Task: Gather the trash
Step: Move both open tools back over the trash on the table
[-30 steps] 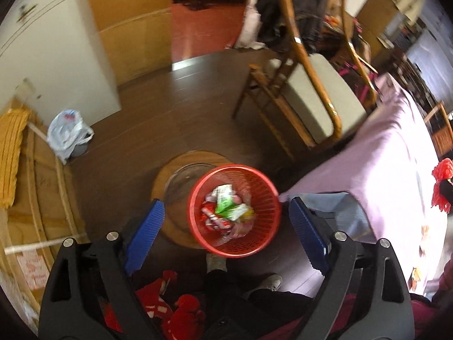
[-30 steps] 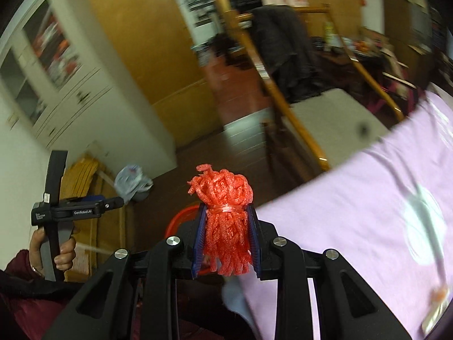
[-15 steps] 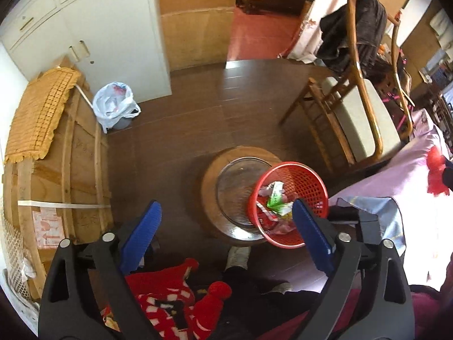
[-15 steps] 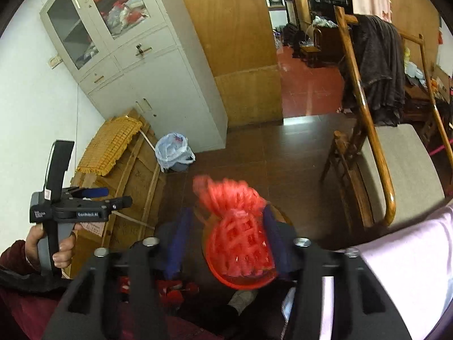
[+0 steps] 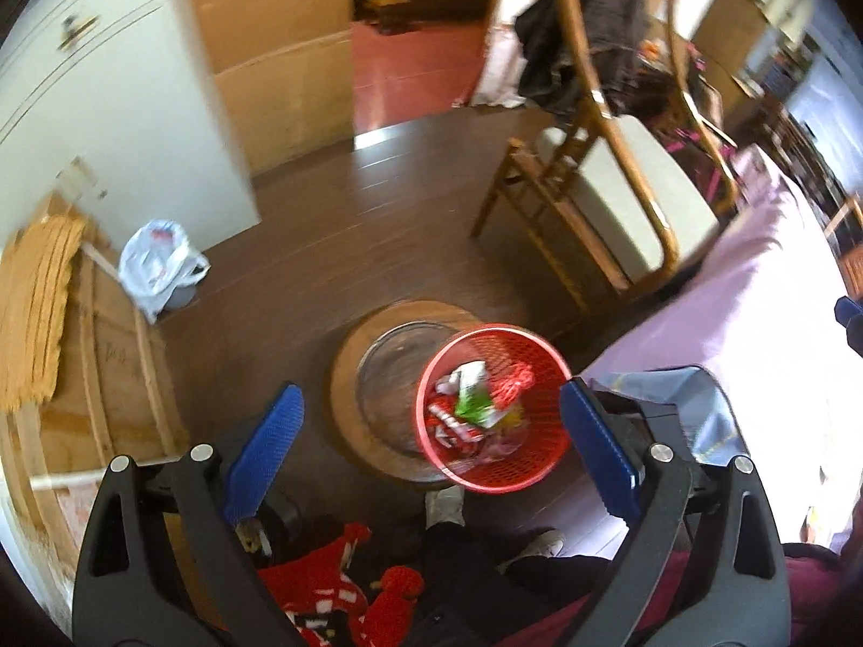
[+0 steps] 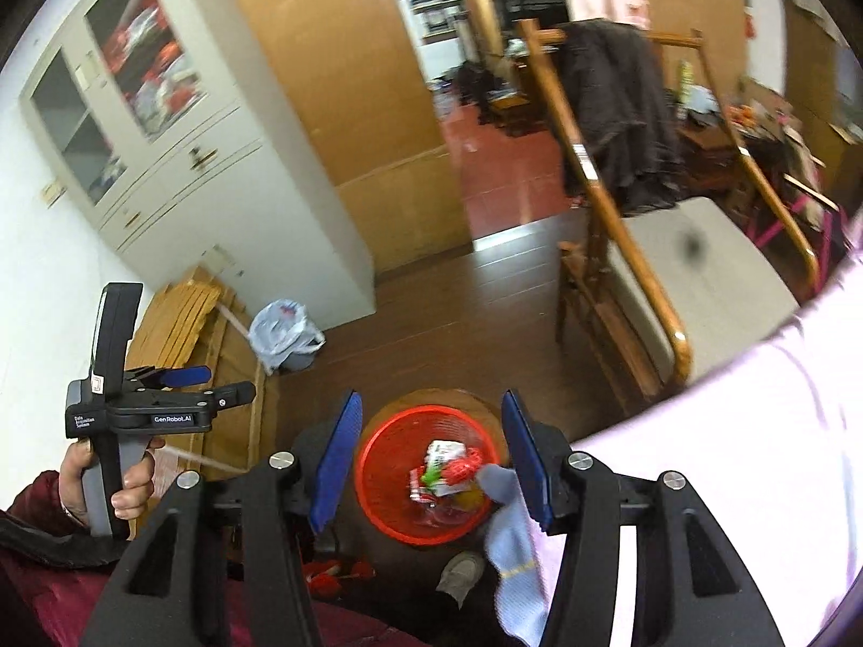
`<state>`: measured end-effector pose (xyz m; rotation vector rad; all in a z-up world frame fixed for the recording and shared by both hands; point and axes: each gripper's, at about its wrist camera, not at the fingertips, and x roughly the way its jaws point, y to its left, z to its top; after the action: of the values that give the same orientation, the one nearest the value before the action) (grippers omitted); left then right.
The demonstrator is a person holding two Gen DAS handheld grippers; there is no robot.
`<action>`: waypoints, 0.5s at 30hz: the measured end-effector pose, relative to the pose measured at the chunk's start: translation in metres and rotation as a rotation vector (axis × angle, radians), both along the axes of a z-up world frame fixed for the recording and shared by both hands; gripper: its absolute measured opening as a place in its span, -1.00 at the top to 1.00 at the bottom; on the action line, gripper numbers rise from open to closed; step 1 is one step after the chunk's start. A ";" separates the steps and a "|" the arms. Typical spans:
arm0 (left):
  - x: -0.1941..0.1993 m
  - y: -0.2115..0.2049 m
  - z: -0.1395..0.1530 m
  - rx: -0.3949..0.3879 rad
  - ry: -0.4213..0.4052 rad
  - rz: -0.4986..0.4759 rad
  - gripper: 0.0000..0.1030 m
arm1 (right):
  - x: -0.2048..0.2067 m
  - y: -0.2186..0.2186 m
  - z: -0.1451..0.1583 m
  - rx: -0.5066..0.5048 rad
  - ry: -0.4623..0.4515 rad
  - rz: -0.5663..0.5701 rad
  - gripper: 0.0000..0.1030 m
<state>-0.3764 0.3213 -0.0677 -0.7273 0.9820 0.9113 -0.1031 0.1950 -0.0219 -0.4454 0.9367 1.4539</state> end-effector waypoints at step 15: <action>0.124 -0.027 0.003 0.021 -0.019 -0.321 -0.80 | 0.066 -0.099 0.003 0.031 -0.011 -0.320 -0.06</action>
<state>-0.2526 0.2938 -0.0649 -0.5393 1.0354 0.6320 -0.0376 0.0963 -0.0191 -0.2657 0.9292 1.1719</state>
